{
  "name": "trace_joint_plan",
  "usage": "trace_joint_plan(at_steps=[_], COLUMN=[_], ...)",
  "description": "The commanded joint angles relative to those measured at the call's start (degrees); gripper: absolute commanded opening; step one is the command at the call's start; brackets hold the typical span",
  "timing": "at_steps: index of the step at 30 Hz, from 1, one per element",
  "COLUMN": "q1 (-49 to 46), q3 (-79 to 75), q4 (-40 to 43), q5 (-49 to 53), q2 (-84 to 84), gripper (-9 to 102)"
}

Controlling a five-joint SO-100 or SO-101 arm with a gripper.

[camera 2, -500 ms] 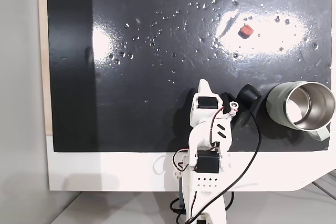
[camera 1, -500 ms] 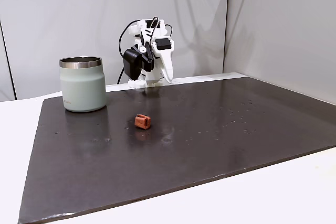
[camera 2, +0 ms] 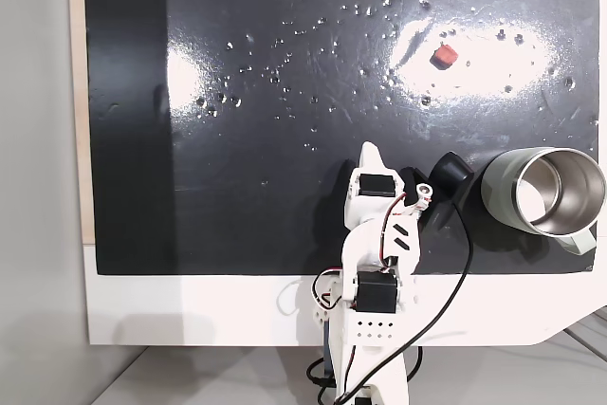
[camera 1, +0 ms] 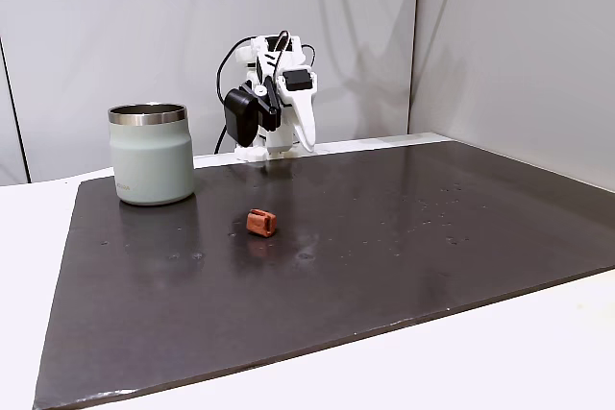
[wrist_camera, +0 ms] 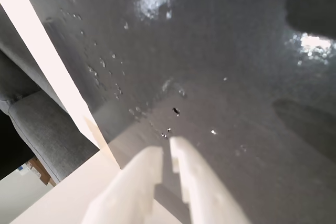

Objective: Grasp a cube and put it in the cup.

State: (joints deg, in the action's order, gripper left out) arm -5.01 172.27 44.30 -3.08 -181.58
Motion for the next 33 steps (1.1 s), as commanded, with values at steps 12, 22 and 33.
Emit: trace_joint_plan(at_steps=[12, 22, 33], q1=[0.6, -1.5, -4.1], q3=[-14.3, -39.5, -63.3], q4=[-0.5, -1.5, 5.8], q5=[1.8, -2.3, -10.5], q2=[5.6, 32.6, 54.9], gripper=[0, 0, 0])
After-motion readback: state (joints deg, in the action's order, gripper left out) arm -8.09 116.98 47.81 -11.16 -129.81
